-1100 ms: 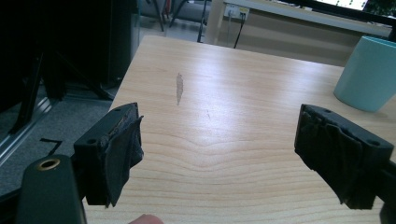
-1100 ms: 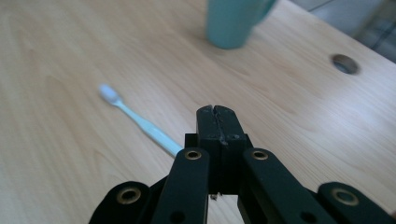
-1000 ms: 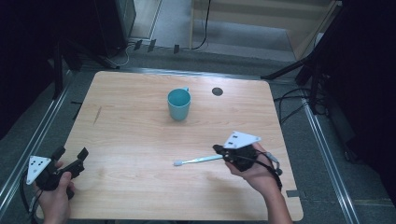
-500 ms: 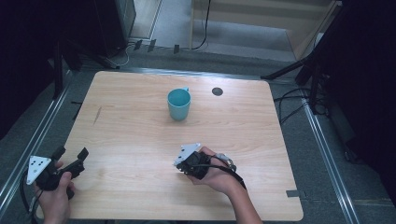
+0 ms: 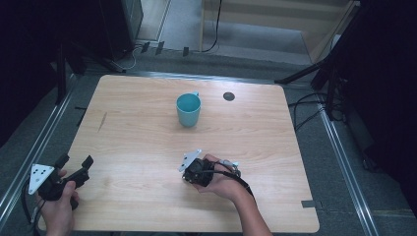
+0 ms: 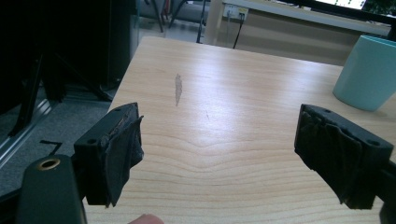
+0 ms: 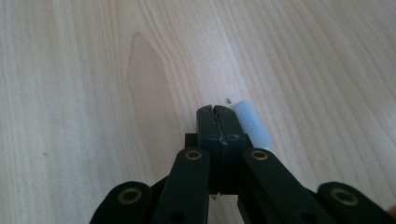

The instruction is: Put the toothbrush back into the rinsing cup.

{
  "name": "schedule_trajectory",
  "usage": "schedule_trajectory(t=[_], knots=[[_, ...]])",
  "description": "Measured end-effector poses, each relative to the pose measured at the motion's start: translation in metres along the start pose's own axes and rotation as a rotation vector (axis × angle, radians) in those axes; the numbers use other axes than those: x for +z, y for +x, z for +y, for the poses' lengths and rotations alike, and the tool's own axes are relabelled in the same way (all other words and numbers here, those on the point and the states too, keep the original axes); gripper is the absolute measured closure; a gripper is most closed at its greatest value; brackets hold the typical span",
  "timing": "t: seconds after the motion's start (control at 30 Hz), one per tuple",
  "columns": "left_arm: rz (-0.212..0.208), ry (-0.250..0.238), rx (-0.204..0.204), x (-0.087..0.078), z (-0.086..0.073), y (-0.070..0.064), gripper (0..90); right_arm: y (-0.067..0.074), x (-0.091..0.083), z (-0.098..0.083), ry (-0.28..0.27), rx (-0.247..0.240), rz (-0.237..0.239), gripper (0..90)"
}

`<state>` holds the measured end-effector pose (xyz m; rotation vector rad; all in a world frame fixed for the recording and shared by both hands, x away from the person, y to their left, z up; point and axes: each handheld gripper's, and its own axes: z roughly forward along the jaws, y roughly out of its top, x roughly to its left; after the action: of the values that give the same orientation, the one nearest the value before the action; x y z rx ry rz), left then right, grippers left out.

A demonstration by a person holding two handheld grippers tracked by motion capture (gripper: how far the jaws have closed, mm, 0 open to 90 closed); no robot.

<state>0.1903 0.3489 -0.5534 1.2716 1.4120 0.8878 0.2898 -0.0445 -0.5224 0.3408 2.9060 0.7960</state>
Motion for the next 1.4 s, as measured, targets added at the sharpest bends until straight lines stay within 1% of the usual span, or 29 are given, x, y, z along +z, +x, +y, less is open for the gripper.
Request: schedule_trajectory(t=[0.1, 0.13, 0.2, 0.27, 0.33, 0.37, 0.4, 0.47, 0.53, 0.57, 0.6, 0.67, 0.7, 0.73, 0.77, 0.8, 0.83, 0.87, 0.9, 0.93, 0.97, 1.0, 1.03, 1.07, 1.1, 1.2, 1.23, 1.37, 1.4], knots=[[-0.001, -0.002, -0.004, 0.0, 0.0, 0.0, 15.2, -0.007, 0.002, -0.001, -0.004, 0.005, -0.009, 90.0], [-0.001, -0.002, -0.004, 0.0, 0.0, 0.0, 15.3, -0.009, 0.002, -0.001, -0.009, 0.012, -0.007, 90.0], [0.0, 0.0, -0.002, 0.0, 0.0, 0.0, 15.3, -0.011, 0.002, -0.001, -0.013, 0.02, -0.016, 90.0], [0.0, -0.001, -0.002, 0.0, 0.0, 0.0, 15.3, -0.016, 0.003, -0.002, -0.023, 0.04, -0.027, 90.0], [-0.002, -0.002, -0.004, 0.0, 0.0, 0.0, 15.3, -0.021, 0.004, -0.002, -0.033, 0.072, -0.052, 90.0], [-0.002, -0.002, -0.004, 0.0, 0.0, 0.0, 15.3, -0.027, 0.005, -0.002, -0.042, 0.108, -0.076, 90.0], [-0.002, -0.002, -0.004, 0.0, 0.0, 0.0, 15.3, -0.027, 0.005, -0.002, -0.042, 0.108, -0.076, 90.0], [-0.001, -0.001, -0.003, 0.0, 0.0, 0.0, 15.3, -0.032, 0.006, -0.003, -0.054, 0.145, -0.095, 90.0], [-0.001, -0.001, -0.003, 0.0, 0.0, 0.0, 15.3, -0.037, 0.007, -0.002, -0.066, 0.184, -0.131, 90.0], [-0.002, -0.002, -0.004, 0.0, 0.0, 0.0, 15.3, -0.042, 0.008, -0.002, -0.069, 0.22, -0.164, 90.0], [-0.002, -0.002, -0.004, 0.0, 0.0, 0.0, 15.3, -0.042, 0.008, -0.002, -0.069, 0.22, -0.164, 90.0], [-0.002, -0.002, -0.004, 0.0, 0.0, 0.0, 15.3, -0.048, 0.009, -0.003, -0.08, 0.254, -0.186, 90.0], [-0.003, -0.001, -0.003, 0.0, 0.0, 0.0, 15.3, -0.054, 0.009, -0.004, -0.089, 0.298, -0.214, 90.0], [-0.003, -0.001, -0.003, 0.0, 0.0, 0.0, 15.3, -0.058, 0.009, -0.005, -0.096, 0.312, -0.222, 90.0], [-0.003, -0.001, -0.003, 0.0, 0.0, 0.0, 15.3, -0.058, 0.009, -0.005, -0.096, 0.312, -0.222, 90.0], [-0.004, -0.002, -0.005, 0.0, 0.0, 0.0, 15.3, -0.061, 0.009, -0.006, -0.097, 0.334, -0.234, 90.0], [-0.003, -0.002, -0.005, 0.0, 0.0, 0.0, 15.4, -0.068, 0.008, -0.008, -0.106, 0.378, -0.249, 90.0], [-0.003, -0.002, -0.005, 0.0, 0.0, 0.0, 15.3, -0.071, 0.008, -0.008, -0.103, 0.4, -0.262, 90.0], [-0.003, -0.002, -0.005, 0.0, 0.0, 0.0, 15.3, -0.071, 0.008, -0.008, -0.103, 0.4, -0.262, 90.0], [-0.004, -0.001, -0.004, 0.0, 0.0, 0.0, 15.3, -0.077, 0.007, -0.011, -0.109, 0.435, -0.281, 90.0], [-0.003, -0.002, -0.005, 0.0, 0.0, 0.0, 15.4, -0.08, 0.006, -0.012, -0.106, 0.46, -0.295, 90.0], [-0.003, -0.002, -0.005, 0.0, 0.0, 0.0, 15.4, -0.08, 0.006, -0.012, -0.106, 0.46, -0.295, 90.0], [-0.002, -0.001, -0.003, 0.0, 0.0, 0.0, 15.4, -0.086, 0.005, -0.015, -0.112, 0.498, -0.319, 90.0], [-0.002, 0.001, 0.001, 0.0, 0.0, 0.0, 15.5, -0.088, 0.005, -0.017, -0.122, 0.519, -0.327, 90.0], [-0.002, 0.001, 0.001, 0.0, 0.0, 0.0, 15.6, -0.088, 0.005, -0.017, -0.122, 0.519, -0.327, 90.0], [-0.001, 0.0, 0.003, 0.0, 0.0, 0.0, 15.6, -0.097, 0.003, -0.022, -0.137, 0.576, -0.342, 90.0], [-0.001, 0.0, 0.001, 0.0, 0.0, 0.0, 15.6, -0.102, 0.001, -0.025, -0.13, 0.607, -0.367, 90.0], [-0.003, 0.0, 0.001, 0.0, 0.0, 0.0, 15.6, -0.112, -0.005, -0.031, -0.123, 0.658, -0.408, 90.0], [-0.003, 0.0, 0.001, 0.0, 0.0, 0.0, 15.6, -0.112, -0.005, -0.031, -0.123, 0.658, -0.408, 90.0]])
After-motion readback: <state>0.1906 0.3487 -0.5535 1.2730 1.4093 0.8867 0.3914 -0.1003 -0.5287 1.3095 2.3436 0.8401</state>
